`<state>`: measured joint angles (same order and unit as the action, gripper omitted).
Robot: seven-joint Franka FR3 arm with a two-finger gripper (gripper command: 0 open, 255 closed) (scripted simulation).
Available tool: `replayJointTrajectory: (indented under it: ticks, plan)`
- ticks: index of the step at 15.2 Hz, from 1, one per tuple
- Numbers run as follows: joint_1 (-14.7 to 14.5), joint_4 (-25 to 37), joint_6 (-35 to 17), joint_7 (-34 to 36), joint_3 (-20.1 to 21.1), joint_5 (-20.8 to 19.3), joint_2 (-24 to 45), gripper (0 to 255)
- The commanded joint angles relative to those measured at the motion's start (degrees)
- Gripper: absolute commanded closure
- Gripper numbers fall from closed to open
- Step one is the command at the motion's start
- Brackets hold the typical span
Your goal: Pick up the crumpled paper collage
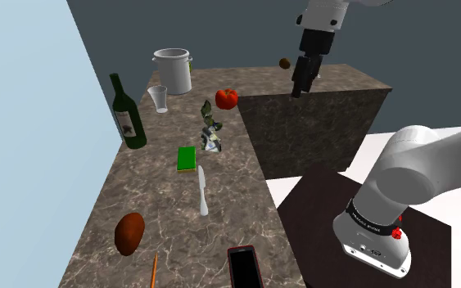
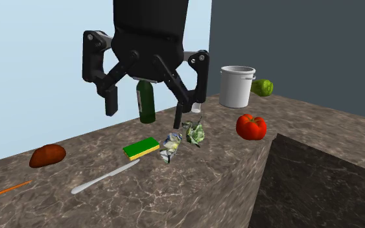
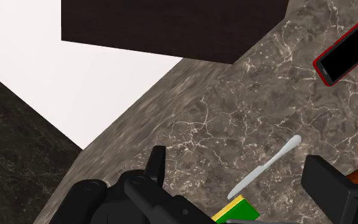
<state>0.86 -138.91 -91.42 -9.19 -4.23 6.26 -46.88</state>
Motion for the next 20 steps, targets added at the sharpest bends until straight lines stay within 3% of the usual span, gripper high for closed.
replayJointTrajectory:
  ticks: [1, 11, 20]
  plan:
    - [0.0, 0.0, 0.0, 0.0, 0.0, 0.0, 0.0, 0]
    - [-1.7, 6.4, -14.8, -3.4, -1.4, 2.2, 21.7, 0]
    - [-3.0, 18.8, -22.2, -6.9, -2.4, 5.9, 42.2, 0]
